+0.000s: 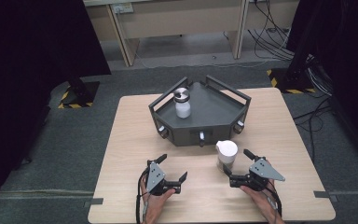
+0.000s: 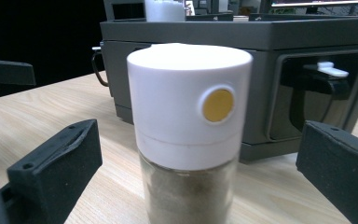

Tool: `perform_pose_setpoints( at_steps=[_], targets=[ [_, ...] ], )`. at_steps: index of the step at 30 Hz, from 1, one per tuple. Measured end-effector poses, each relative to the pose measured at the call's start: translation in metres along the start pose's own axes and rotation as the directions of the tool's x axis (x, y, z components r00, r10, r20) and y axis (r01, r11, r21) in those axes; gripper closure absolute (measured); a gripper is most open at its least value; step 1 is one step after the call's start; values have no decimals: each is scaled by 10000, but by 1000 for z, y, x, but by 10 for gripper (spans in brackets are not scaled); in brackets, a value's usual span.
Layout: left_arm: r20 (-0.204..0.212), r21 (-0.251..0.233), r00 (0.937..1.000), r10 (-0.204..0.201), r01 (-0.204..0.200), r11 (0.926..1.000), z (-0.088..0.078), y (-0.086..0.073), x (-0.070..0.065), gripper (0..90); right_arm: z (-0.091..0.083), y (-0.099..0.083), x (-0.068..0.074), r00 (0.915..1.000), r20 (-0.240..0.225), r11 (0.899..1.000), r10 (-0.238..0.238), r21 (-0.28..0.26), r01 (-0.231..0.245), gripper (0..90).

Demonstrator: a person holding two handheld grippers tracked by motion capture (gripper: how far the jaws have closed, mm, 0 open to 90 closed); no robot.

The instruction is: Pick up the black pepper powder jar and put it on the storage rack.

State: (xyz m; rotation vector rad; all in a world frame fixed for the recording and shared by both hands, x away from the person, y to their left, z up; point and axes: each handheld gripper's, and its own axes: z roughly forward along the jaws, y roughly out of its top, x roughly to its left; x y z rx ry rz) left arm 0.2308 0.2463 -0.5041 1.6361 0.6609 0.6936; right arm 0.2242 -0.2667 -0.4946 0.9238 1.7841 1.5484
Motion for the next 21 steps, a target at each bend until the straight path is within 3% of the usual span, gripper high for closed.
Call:
perform_pose_setpoints(
  at_steps=[14,21],
  targets=[
    [39,14,10000,-49,48,10000,1,0,1,5,14,0,3,9999,68,9999,-102,87,102,8],
    [33,10,10000,-59,59,10000,0,0,1,5,20,2,2,9998,-8,9997,-210,160,210,52]
  ],
)
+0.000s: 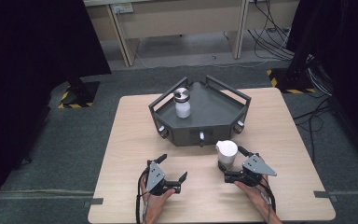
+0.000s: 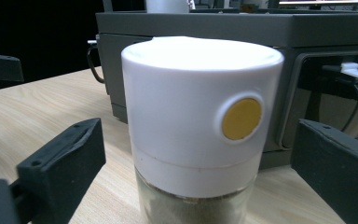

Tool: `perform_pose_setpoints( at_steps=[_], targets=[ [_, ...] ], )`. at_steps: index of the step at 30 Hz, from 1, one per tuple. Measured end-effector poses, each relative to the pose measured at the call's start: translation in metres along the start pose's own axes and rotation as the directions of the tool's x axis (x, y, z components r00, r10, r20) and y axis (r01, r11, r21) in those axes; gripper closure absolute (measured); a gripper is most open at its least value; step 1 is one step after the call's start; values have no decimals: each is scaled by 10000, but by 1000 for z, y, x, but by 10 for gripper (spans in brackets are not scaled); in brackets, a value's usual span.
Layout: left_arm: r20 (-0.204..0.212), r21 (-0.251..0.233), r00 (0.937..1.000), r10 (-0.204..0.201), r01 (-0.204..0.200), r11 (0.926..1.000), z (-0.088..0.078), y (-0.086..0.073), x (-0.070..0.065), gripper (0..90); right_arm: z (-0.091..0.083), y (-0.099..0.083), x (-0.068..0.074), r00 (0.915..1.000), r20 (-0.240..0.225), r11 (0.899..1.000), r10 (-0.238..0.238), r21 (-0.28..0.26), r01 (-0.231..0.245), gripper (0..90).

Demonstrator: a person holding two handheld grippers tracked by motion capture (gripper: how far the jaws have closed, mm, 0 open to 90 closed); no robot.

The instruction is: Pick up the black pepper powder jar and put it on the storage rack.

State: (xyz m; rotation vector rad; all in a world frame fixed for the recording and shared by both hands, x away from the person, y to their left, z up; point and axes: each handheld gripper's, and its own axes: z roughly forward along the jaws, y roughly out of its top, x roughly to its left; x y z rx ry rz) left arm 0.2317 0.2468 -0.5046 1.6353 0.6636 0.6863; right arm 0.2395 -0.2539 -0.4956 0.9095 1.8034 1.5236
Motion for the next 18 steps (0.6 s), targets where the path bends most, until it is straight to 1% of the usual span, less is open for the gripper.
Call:
perform_pose_setpoints(
  at_steps=[15,18],
  targets=[
    [0,-13,10000,12,-12,10000,0,0,0,10,11,5,-1,9998,-96,9992,-183,367,186,210],
    [0,-14,10000,7,-7,10000,0,0,0,10,12,6,0,9997,-40,9989,-233,416,235,253]
  ],
)
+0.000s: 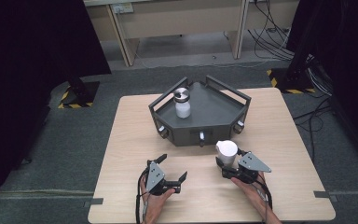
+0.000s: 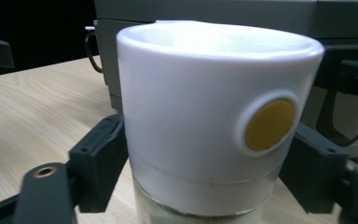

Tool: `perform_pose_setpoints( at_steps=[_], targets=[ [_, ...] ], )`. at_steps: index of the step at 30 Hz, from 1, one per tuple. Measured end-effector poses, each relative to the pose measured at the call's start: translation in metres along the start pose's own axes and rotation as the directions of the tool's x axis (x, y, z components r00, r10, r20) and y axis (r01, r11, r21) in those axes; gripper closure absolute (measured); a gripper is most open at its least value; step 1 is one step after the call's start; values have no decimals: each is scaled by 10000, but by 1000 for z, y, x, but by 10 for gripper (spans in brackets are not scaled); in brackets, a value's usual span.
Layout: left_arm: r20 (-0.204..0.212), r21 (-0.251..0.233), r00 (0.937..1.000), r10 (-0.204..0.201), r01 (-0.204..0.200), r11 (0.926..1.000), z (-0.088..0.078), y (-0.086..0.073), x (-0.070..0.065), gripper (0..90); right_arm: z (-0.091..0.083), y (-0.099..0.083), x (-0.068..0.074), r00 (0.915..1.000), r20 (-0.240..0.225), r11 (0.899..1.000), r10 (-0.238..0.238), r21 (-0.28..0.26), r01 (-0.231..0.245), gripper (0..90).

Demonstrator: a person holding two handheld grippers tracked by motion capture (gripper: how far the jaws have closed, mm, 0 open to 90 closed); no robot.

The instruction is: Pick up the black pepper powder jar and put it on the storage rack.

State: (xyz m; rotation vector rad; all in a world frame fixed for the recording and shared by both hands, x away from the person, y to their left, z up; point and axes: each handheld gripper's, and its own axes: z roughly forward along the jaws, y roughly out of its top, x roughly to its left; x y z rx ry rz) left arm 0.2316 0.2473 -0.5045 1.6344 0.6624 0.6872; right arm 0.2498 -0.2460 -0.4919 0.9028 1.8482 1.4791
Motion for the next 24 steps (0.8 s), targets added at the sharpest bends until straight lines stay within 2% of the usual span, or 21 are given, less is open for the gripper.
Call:
perform_pose_setpoints(
  at_steps=[6,24],
  targets=[
    [0,-3,10000,-25,25,10000,0,0,0,10,2,1,-1,10000,-19,9999,47,113,-47,295],
    [-1,6,10000,-38,38,10000,0,0,0,11,-1,3,8,9997,174,9999,143,-59,-142,304]
  ],
)
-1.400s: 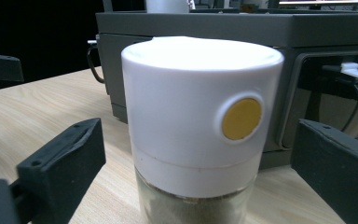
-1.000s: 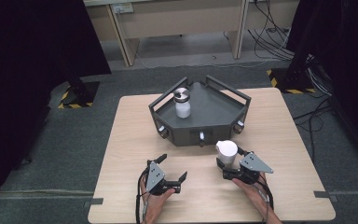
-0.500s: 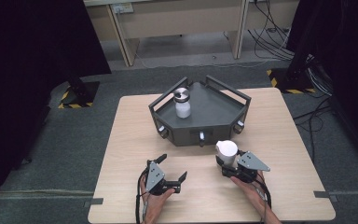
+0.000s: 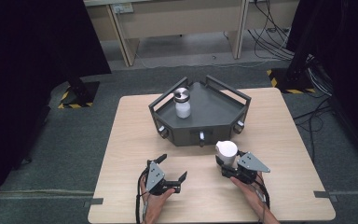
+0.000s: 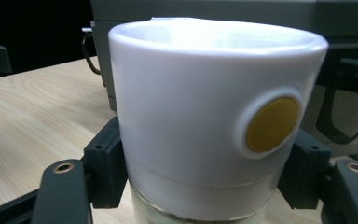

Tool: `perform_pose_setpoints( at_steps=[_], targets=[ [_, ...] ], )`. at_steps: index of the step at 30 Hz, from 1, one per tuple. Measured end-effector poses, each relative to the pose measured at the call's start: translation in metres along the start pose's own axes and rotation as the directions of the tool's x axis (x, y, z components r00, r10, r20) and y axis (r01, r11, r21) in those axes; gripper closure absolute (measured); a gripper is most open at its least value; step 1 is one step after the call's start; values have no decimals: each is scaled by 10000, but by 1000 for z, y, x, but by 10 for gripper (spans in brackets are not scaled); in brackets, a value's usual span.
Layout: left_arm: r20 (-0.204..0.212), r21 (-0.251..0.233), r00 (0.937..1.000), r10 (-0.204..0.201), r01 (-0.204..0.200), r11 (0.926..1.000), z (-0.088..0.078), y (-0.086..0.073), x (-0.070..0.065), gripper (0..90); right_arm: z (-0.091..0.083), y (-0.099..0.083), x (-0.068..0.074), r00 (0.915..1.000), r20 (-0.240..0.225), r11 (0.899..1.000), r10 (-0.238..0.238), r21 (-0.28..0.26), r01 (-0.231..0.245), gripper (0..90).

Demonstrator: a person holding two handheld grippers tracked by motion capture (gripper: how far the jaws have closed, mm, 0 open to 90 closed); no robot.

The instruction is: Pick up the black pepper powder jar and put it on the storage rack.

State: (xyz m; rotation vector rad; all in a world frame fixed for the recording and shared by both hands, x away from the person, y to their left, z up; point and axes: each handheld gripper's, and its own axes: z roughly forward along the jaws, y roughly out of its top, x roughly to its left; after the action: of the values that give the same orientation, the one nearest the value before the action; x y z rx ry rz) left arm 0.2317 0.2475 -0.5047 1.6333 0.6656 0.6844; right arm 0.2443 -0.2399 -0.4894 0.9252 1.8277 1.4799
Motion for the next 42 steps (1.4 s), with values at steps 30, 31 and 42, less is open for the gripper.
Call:
perform_pose_setpoints(
  at_steps=[30,31,42],
  targets=[
    [-50,28,10000,-54,55,10000,0,-1,0,11,-16,43,0,9985,-476,9991,-257,-343,241,304],
    [-50,30,10000,-58,58,10000,0,-1,0,12,-15,45,0,9985,-478,9990,-267,-364,250,304],
    [-44,29,10000,-65,65,10000,0,-1,1,12,-9,71,-1,9975,-597,9983,-377,-475,349,304]
  ],
)
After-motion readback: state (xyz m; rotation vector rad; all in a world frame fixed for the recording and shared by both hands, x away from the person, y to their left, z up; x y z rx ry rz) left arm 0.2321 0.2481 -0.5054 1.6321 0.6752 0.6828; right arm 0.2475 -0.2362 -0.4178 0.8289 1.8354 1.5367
